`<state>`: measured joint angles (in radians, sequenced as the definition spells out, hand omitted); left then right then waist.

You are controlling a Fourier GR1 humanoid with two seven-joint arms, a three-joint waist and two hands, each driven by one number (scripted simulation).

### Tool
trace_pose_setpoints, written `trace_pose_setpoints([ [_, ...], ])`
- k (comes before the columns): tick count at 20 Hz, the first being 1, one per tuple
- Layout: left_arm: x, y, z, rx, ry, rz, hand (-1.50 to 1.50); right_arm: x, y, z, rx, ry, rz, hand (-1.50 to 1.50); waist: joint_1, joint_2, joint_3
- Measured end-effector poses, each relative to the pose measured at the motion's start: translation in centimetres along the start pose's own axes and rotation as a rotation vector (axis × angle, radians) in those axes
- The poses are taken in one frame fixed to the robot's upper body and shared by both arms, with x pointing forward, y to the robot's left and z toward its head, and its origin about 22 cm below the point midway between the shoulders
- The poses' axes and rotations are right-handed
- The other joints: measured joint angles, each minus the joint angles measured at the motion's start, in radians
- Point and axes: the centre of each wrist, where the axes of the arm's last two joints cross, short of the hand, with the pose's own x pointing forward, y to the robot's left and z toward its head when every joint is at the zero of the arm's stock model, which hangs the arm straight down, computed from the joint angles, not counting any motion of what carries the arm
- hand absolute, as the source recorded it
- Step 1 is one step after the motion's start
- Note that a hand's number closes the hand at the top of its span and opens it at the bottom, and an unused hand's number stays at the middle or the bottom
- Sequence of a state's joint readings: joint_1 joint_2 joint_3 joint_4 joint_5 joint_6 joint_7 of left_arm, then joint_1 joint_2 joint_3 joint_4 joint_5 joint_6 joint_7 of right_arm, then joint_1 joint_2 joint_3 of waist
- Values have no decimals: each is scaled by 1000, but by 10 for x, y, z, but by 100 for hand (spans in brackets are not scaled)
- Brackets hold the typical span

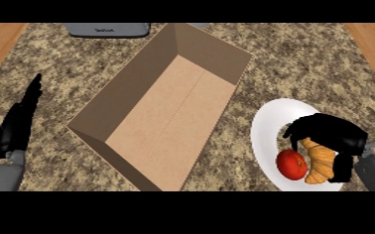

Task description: Pick the croissant from the plate and place it in the cardboard box

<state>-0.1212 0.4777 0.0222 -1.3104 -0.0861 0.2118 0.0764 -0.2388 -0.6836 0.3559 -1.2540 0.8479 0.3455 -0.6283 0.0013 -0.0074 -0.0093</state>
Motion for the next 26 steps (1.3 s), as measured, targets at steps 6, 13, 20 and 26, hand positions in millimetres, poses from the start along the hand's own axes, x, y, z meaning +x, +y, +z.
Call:
trace_pose_setpoints([
  [6, -7, 3, 4, 4, 0, -4, 0, -1, -1, -7, -128, 61, 23, 150, -2, 2, 2],
  [13, -10, 8, 7, 7, 14, -2, 0, 20, -23, -19, -365, 293, -28, 150, -9, 3, 7],
  [20, -9, 0, 8, 9, 13, 0, 0, 43, -65, 5, -635, 357, 39, 150, -11, 3, 9],
  [26, -8, -1, 9, 8, 11, 0, 0, 84, -106, 14, -824, 217, 76, 150, -7, 3, 9],
])
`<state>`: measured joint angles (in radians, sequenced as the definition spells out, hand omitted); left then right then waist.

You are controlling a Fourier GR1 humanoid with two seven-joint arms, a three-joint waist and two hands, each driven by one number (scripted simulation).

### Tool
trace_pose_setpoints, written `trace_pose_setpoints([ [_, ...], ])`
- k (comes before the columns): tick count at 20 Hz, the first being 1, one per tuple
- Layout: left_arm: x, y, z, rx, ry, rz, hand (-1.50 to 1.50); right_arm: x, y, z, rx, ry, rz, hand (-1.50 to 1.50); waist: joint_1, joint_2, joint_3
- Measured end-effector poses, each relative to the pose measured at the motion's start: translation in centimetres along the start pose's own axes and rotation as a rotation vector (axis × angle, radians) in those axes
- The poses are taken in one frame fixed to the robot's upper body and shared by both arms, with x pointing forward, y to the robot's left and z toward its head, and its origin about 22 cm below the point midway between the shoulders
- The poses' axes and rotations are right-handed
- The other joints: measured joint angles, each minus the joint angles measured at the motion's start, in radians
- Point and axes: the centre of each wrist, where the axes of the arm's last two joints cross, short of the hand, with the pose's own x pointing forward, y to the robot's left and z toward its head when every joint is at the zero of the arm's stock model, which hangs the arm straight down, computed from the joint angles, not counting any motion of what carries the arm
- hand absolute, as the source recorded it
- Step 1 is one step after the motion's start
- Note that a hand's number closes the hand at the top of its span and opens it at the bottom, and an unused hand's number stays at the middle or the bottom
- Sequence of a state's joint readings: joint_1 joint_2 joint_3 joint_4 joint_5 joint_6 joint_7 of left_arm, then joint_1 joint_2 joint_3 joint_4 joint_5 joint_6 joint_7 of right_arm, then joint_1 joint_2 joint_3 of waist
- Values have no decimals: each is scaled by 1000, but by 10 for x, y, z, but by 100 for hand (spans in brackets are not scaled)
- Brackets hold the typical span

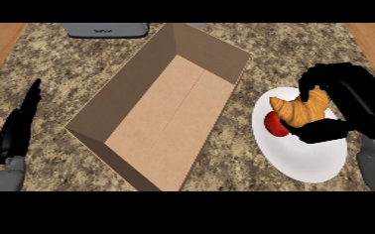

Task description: Pick the croissant from the plate and place it in the cardboard box

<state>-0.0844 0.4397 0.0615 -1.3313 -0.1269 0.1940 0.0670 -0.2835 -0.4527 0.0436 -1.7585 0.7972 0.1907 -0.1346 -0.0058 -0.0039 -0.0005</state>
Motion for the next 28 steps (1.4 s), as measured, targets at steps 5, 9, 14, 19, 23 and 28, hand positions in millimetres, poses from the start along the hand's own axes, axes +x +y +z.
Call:
trace_pose_setpoints([
  [5, -6, 3, -3, -9, -2, -1, 0, 36, -20, -13, -22, -83, -75, 150, 4, 2, 0],
  [9, -2, 2, -5, -8, -7, 1, 0, 74, -23, -35, -15, -104, -175, 150, 10, 2, 0],
  [14, 4, 0, -5, -11, -15, -6, 0, 123, -20, -69, -11, -91, -281, 150, 15, 3, 0],
  [19, 7, -5, -7, -14, -16, -2, 0, 153, -12, -109, 17, -48, -379, 150, 20, 5, 0],
  [23, 12, -2, -5, -20, -17, -2, 0, 163, 4, -140, 45, -25, -423, 150, 25, 6, 0],
  [28, 12, -5, -8, -24, -21, 2, 0, 178, 30, -176, 74, 6, -437, 150, 34, 9, 0],
])
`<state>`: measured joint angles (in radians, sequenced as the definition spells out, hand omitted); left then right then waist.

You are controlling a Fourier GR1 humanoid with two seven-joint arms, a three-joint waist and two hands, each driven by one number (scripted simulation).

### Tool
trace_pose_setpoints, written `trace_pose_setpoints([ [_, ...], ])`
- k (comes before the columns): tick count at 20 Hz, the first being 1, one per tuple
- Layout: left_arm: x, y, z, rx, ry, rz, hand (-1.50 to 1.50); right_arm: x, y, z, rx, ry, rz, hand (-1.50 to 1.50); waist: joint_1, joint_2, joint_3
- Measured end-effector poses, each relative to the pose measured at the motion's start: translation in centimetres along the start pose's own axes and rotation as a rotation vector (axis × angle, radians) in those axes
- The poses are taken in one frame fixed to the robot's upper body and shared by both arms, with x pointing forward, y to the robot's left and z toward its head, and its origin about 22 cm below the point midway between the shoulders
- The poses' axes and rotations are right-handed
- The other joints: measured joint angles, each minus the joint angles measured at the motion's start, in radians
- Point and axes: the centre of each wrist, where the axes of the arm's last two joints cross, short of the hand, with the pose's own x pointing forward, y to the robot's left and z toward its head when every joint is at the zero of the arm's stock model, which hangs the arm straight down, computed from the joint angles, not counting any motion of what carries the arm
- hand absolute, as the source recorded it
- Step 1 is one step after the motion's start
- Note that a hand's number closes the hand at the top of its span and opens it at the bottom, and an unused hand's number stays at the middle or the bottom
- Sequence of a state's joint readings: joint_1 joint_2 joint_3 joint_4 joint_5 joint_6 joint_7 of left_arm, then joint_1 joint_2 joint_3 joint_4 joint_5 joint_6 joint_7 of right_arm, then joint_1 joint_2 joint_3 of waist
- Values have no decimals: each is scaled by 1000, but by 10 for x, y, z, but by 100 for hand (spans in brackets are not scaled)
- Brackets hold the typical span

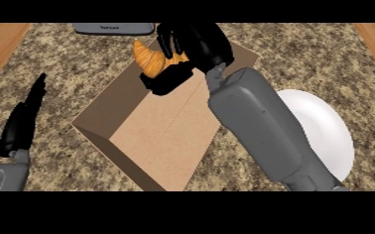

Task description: Pick the croissant from the plate and place it in the cardboard box

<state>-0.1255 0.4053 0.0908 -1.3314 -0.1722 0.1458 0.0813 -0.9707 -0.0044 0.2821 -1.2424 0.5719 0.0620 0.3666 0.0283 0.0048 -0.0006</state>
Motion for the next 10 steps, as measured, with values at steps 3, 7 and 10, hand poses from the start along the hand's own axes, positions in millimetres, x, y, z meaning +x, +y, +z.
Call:
trace_pose_setpoints([
  [3, -2, 4, 0, -1, -10, -2, 0, -5, 19, -15, 14, 26, 13, 150, 6, 1, 0],
  [7, -3, -3, -3, -10, -19, -4, 0, -13, 35, -31, 4, 97, 29, -150, 16, 5, 0],
  [10, 2, -3, -6, -23, -30, -6, 0, -19, 47, -35, 22, 173, -12, -150, 30, 7, -1],
])
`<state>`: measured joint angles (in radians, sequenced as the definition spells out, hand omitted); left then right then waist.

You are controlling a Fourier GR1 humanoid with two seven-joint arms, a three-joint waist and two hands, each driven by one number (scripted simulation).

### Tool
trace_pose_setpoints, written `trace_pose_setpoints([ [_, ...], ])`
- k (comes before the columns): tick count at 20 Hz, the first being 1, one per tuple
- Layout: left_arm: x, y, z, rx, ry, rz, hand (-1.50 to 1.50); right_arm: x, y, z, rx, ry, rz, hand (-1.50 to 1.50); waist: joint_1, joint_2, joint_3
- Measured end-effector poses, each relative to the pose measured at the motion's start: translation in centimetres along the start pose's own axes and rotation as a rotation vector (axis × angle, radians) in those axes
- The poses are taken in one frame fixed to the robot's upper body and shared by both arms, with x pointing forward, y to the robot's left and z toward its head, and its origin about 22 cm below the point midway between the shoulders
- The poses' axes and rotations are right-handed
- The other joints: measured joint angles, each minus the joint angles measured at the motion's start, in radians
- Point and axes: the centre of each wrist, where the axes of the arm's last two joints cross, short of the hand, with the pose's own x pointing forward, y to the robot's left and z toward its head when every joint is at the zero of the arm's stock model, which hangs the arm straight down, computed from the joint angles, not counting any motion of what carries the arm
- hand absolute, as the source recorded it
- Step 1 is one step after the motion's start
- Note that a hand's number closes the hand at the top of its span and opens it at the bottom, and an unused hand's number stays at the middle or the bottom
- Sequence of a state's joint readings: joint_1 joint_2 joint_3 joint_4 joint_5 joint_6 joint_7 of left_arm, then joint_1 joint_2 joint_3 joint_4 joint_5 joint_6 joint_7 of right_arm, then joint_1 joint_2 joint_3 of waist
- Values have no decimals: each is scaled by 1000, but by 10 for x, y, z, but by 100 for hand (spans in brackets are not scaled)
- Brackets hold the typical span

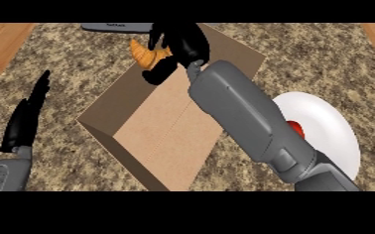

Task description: Pick the croissant from the plate and place it in the cardboard box

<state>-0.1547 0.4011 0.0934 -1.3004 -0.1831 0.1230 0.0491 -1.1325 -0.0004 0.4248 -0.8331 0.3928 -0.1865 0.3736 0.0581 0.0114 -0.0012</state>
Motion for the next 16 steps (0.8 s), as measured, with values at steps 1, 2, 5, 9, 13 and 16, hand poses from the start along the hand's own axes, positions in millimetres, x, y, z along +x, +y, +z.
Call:
trace_pose_setpoints([
  [1, 1, -1, 0, -3, 0, 3, 0, -5, 4, -2, 9, 18, -16, -150, 2, 1, 0],
  [2, -1, -4, 1, -5, -2, 6, 0, -8, 8, -2, 20, 30, -26, -150, 3, 1, 0],
  [5, 3, -4, -4, -7, -1, 7, 0, -12, 12, -7, 25, 27, -66, -150, 9, -1, 1],
  [9, 4, -9, -3, -7, -11, 6, 0, -12, 14, -9, -10, -4, -109, -150, 10, -3, 1],
  [13, 7, -10, -5, -1, -2, 5, 0, -17, 15, -10, -83, -64, -191, -150, 3, 0, 1],
  [16, 9, -8, -5, 8, 2, -2, 0, -16, 10, -12, -162, -81, -282, -150, -3, 0, 1],
])
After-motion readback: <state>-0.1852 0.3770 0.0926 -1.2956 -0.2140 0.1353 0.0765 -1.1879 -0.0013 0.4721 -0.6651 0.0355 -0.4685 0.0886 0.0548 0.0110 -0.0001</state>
